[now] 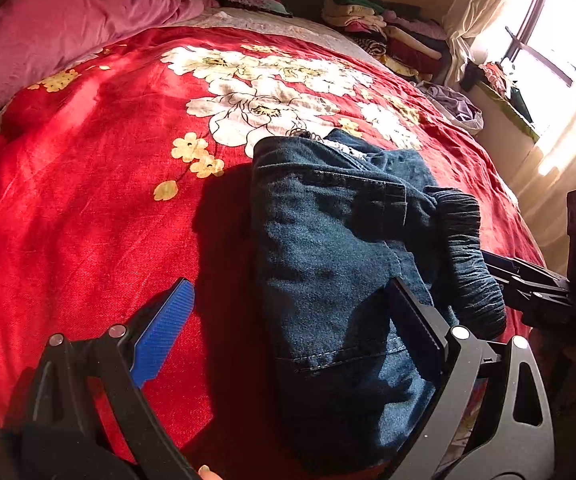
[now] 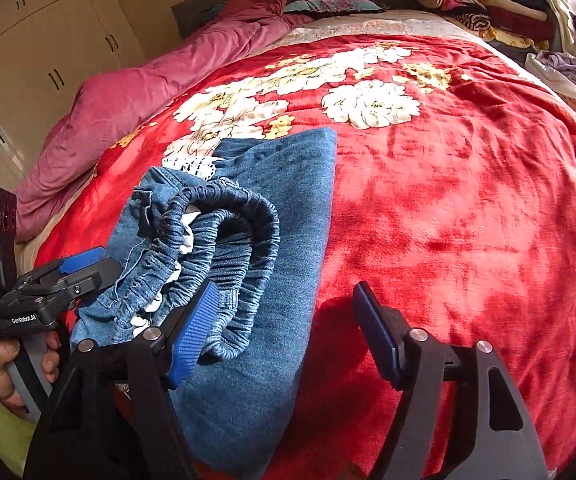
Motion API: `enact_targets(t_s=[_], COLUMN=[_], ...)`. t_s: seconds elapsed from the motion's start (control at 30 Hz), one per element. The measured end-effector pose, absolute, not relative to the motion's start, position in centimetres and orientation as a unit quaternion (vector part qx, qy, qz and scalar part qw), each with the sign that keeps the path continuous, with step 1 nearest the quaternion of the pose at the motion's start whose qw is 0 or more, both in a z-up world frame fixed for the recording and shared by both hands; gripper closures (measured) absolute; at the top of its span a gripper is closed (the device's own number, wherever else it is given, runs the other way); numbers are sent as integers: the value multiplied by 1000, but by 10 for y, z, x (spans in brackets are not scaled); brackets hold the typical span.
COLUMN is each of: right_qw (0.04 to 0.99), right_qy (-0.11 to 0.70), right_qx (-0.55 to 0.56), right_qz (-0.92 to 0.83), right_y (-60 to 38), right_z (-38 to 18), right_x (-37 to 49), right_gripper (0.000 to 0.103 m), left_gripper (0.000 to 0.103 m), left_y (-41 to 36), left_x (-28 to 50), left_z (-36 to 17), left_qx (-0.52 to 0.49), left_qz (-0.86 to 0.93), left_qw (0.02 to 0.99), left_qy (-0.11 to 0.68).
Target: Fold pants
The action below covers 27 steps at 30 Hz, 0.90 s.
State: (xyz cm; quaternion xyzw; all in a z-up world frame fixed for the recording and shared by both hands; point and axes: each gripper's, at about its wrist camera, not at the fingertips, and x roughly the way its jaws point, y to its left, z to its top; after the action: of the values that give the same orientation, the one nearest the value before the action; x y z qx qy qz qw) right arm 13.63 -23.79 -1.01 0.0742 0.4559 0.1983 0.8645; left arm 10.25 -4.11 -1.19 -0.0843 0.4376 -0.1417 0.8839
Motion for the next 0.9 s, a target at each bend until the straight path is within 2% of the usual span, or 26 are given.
enact_targets(t_s=[0.17, 0.27, 0.3, 0.37, 0.4, 0.43, 0.5, 0.53, 0.57, 0.63, 0.9], right_qw=[855, 855, 856, 856, 856, 856, 858, 863, 868, 874, 891], right_qy=[463, 459, 456, 453, 452, 448, 437, 429, 419, 403, 359], right_qx=[93, 89, 87, 89, 89, 86, 82, 75, 66, 61, 48], right_qz=[215, 225, 228, 233, 235, 243, 257, 257, 258, 263, 272], right_y=[-234, -229, -227, -226, -225, -224, -219, -216, -213, -210, -205], right_z=[-21, -23, -23, -25, -25, -24, -20, -17, -13, -4, 33], right_x=[151, 158, 159, 161, 161, 160, 157, 154, 151, 148, 169], right_gripper=[37, 30, 30, 30, 33, 45, 63, 68, 70, 75, 77], left_gripper=[14, 15, 17, 37, 40, 44, 56, 61, 65, 67, 67], left_y=[-46, -48, -49, -54, -56, -59, -62, -63, -65, -69, -67], left_x=[109, 117, 118, 120, 121, 122, 121, 120, 118, 117, 140], left_z=[-15, -18, -18, -17, -17, -17, -16, -14, -10, -1, 33], left_qx=[-82, -97, -97, -101, -104, -101, -102, -102, -96, -87, -96], left_qz=[-147, -153, -154, -166, -173, -173, -180, -181, -180, -182, -187], left_qw=[885, 882, 881, 879, 877, 877, 876, 876, 879, 883, 897], left_qy=[434, 436, 436, 436, 436, 436, 436, 435, 432, 423, 390])
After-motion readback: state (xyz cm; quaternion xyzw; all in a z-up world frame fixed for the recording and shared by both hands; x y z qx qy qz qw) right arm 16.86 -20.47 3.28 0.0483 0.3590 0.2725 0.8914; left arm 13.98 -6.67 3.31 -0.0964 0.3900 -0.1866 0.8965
